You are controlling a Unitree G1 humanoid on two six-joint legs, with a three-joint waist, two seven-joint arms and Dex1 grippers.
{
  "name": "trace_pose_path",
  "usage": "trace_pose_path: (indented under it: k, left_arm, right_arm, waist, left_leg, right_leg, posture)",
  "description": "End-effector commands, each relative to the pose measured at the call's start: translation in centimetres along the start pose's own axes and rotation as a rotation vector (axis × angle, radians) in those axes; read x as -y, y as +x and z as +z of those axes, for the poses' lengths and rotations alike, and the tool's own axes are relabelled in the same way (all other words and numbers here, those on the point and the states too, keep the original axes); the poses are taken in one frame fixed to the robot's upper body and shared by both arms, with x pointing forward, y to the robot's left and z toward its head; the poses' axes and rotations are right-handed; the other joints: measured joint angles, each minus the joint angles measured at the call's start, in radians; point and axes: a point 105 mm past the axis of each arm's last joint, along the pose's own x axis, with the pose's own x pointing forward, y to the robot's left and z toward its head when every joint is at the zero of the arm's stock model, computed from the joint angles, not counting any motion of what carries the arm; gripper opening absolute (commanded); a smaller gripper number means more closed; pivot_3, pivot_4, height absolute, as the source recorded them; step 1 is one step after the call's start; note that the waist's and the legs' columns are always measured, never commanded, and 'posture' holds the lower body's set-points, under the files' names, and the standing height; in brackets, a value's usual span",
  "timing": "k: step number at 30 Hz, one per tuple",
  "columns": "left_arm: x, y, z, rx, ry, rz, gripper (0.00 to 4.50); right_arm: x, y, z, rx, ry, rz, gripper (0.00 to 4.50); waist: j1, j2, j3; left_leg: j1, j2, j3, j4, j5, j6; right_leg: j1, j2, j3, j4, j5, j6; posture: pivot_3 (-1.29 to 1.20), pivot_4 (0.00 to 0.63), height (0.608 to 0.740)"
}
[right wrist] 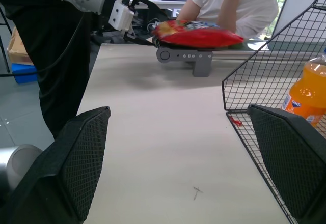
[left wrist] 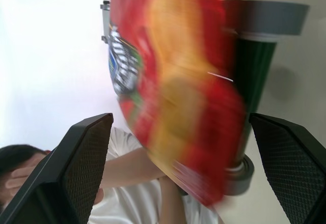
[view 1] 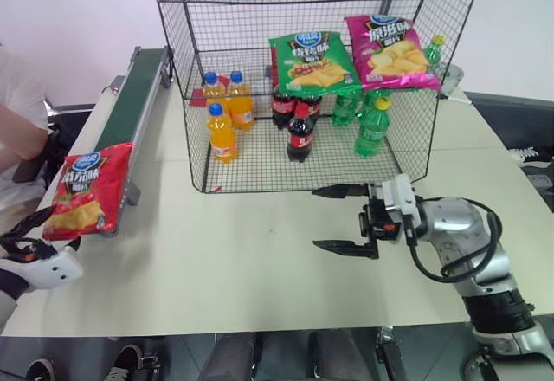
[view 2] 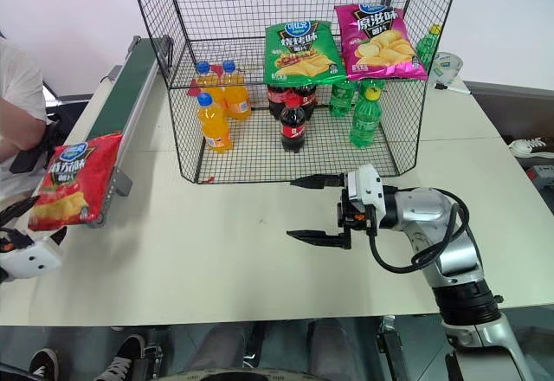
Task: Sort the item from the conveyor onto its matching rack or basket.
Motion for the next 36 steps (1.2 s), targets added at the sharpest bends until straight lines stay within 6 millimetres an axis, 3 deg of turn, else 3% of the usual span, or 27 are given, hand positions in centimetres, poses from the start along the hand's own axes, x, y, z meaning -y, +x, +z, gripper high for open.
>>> trace_pose_path:
  k: [1, 5, 11, 17, 24, 31, 36]
  left_arm:
    - [-0.5, 0.4, 0.2, 0.004, -0.029, 0.032, 4.47]
    - [-0.7, 0.6, 0.5, 0.013, -0.112, 0.041, 3.20]
    - [-0.5, 0.8, 0.0, -0.011, -0.093, 0.046, 0.14]
    - [-1.3, 0.8, 0.3, 0.003, -0.080, 0.095, 0.06]
    - [-5.7, -0.9, 2.2, 0.074, -0.007, 0.299, 0.06]
    - [-8.7, -1.9, 7.4, 0.225, 0.038, 0.377, 0.06]
    - [-9.3, -1.7, 13.7, 0.401, 0.003, 0.397, 0.06]
  right_arm:
    - [0.4, 0.3, 0.7, 0.016, -0.039, -0.019, 4.50]
    - [0.8, 0.0, 0.6, 0.005, -0.034, -0.050, 4.50]
    - [1.1, -0.4, 0.6, -0.010, -0.042, -0.071, 4.50]
    - [1.3, -0.5, 0.7, -0.012, -0.049, -0.085, 4.50]
    - [2.4, -2.0, 1.7, 0.003, -0.067, -0.154, 4.50]
    - [3.0, -3.4, 2.5, 0.032, -0.077, -0.222, 4.50]
    - [4.8, -6.2, 3.4, 0.026, -0.090, -0.342, 4.50]
  waist:
    - [0.000, 0.000, 0.000]
    - [0.001, 0.000, 0.000]
    - [0.002, 0.000, 0.000]
    - [0.000, 0.000, 0.000]
    - [0.001, -0.001, 0.000]
    - [0.007, -0.001, 0.000]
    - [0.009, 0.000, 0.000]
  left_leg:
    - [0.000, 0.000, 0.000, 0.000, 0.000, 0.000]
    - [0.000, 0.000, 0.000, 0.000, 0.000, 0.000]
    - [0.000, 0.000, 0.000, 0.000, 0.000, 0.000]
    - [0.000, 0.000, 0.000, 0.000, 0.000, 0.000]
    - [0.000, 0.000, 0.000, 0.000, 0.000, 0.000]
    - [0.000, 0.000, 0.001, 0.001, 0.000, 0.000]
    - [0.000, 0.000, 0.001, 0.001, 0.000, 0.000]
  right_leg:
    - [0.000, 0.000, 0.000, 0.000, 0.000, 0.000]
    - [0.000, 0.000, 0.000, 0.000, 0.000, 0.000]
    - [0.000, 0.000, 0.000, 0.000, 0.000, 0.000]
    - [0.000, 0.000, 0.000, 0.000, 0.000, 0.000]
    - [0.000, 0.000, 0.000, 0.000, 0.000, 0.000]
    - [0.001, 0.000, 0.000, 0.000, 0.000, 0.000]
    - [0.004, -0.001, 0.001, -0.001, 0.000, 0.000]
  posture:
    - [0.00, 0.150, 0.740]
    - [0.00, 0.150, 0.740]
    - [0.00, 0.150, 0.740]
    - [0.00, 0.150, 0.740]
    - [0.00, 0.150, 0.740]
    - [0.00, 0.150, 0.740]
    - [0.00, 0.150, 0.740]
